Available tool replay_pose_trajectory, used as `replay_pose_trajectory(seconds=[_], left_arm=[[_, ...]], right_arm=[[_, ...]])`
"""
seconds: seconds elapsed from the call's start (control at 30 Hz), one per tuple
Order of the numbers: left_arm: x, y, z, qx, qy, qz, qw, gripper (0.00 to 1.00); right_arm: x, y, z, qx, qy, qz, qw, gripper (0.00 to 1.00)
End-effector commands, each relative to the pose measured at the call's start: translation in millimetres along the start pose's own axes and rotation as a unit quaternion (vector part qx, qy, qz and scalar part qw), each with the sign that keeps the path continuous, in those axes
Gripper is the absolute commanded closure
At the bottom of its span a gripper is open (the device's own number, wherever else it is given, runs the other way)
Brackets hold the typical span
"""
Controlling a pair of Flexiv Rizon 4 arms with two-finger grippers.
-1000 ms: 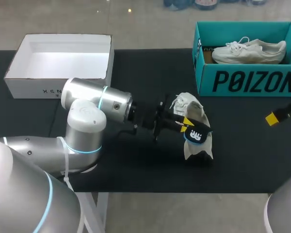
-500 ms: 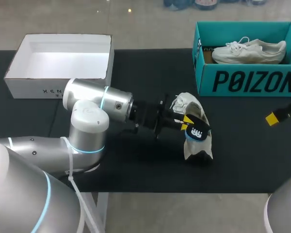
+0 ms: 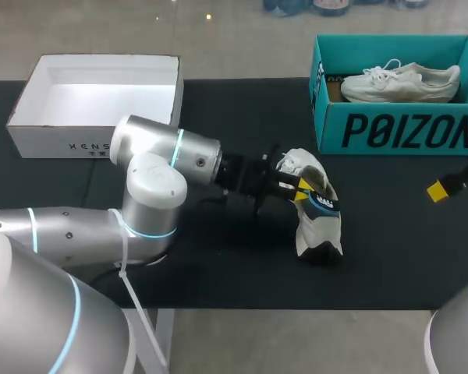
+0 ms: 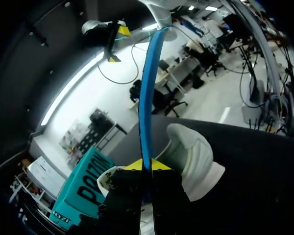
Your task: Take the shoe out of the shoebox, open the shoe tongue, remove and reinsert the insole, then place the shoe into the shoebox
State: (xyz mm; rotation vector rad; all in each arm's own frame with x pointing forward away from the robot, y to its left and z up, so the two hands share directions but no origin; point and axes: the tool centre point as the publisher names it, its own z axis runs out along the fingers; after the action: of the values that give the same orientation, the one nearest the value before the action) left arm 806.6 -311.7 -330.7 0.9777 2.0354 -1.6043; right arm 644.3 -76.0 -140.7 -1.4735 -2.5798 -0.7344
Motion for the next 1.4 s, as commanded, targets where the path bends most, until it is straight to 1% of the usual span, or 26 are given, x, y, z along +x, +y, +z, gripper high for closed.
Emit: replay_pose_trajectory(seconds=[0.03,0.1,0.2,0.3,0.33,0.37,0.4,0.43,0.47,0.5,0.53,0.57,0.6,0.7,0.77,0.87,0.9,0.93,1.0,1.13,1.17,1.2,1.23,1.27,1.4], left_arm=[[-4.5,6,7,-0.017,0.029,0.001,0.999,1.0],[-2.7,8,10,-0.026,0.038,0.003,0.999,1.0],[0.9,10,9,-0.053,0.051,0.006,0.997,1.0],[1.9,8,8,-0.061,0.051,0.003,0.997,1.0],[2.1,7,7,-0.062,0.052,0.002,0.997,0.95],[1.8,5,6,-0.061,0.052,0.002,0.997,0.56],[1.4,4,5,-0.063,0.047,0.004,0.997,0.45],[1.4,3,4,-0.064,0.043,0.004,0.997,0.4],[1.2,2,3,-0.064,0.041,0.004,0.997,0.4],[1.3,2,1,-0.065,0.04,0.004,0.997,0.3],[1.1,1,0,-0.065,0.037,0.005,0.997,0.31],[0.9,-1,-1,-0.065,0.035,0.005,0.997,0.43],[0.8,-2,-1,-0.064,0.034,0.003,0.997,0.48],[1.0,-3,-3,-0.061,0.033,0.002,0.998,0.54],[1.7,-5,-3,-0.06,0.032,0.002,0.998,0.56],[3.6,-8,-1,-0.057,0.032,0.001,0.998,0.63],[4.9,-7,0,-0.054,0.032,0.001,0.998,0.65],[5.5,-8,1,-0.052,0.033,0.001,0.998,0.71],[6.3,-9,3,-0.048,0.035,0.0,0.998,0.76],[8.6,-8,8,-0.041,0.043,-0.003,0.998,0.76],[8.9,-8,9,-0.041,0.044,-0.003,0.998,0.79],[9.1,-8,10,-0.041,0.045,-0.004,0.998,0.85],[9.0,-8,11,-0.04,0.045,-0.004,0.998,0.94],[8.9,-7,11,-0.04,0.048,-0.003,0.998,1.0],[6.4,2,7,-0.055,0.06,0.005,0.997,1.0]], right_arm=[[-1.0,3.1,1,0.003,0.0,0.001,1.0,0.0],[-1.0,3.1,1,0.003,0.0,0.001,1.0,0.0],[-1.0,3.1,1,0.003,0.0,0.001,1.0,0.0],[-1.0,3.1,1,0.003,0.0,0.001,1.0,0.0],[-1.0,3.1,1,0.003,0.0,0.001,1.0,0.0],[-1.0,3.1,1,0.003,0.0,0.001,1.0,0.0],[-1.0,3.1,1,0.003,0.0,0.001,1.0,0.0],[-1.0,3.1,1,0.003,0.0,0.001,1.0,0.0],[-1.0,3.1,1,0.003,0.0,0.001,1.0,0.0],[-1.0,3.1,1,0.003,0.0,0.001,1.0,0.0],[-1.0,3.1,1,0.003,0.0,0.001,1.0,0.0],[-1.0,3.1,1,0.003,0.0,0.001,1.0,0.0],[-1.0,3.1,1,0.003,0.0,0.001,1.0,0.0],[-1.0,3.1,1,0.003,0.0,0.001,1.0,0.0],[-1.0,3.1,1,0.003,0.0,0.001,1.0,0.0],[-1.0,3.1,1,0.003,0.0,0.001,1.0,0.0],[-1.0,3.1,1,0.003,0.0,0.001,1.0,0.0],[-1.0,3.1,1,0.003,0.0,0.001,1.0,0.0],[-1.0,3.1,1,0.003,0.0,0.001,1.0,0.0],[-1.0,3.1,1,0.003,0.0,0.001,1.0,0.0],[-1.0,3.1,1,0.003,0.0,0.001,1.0,0.0],[-1.0,3.1,1,0.003,0.0,0.001,1.0,0.0],[-1.0,3.1,1,0.003,0.0,0.001,1.0,0.0],[-1.0,3.1,1,0.003,0.0,0.001,1.0,0.0],[-1.0,3.1,1,0.003,0.0,0.001,1.0,0.0]])
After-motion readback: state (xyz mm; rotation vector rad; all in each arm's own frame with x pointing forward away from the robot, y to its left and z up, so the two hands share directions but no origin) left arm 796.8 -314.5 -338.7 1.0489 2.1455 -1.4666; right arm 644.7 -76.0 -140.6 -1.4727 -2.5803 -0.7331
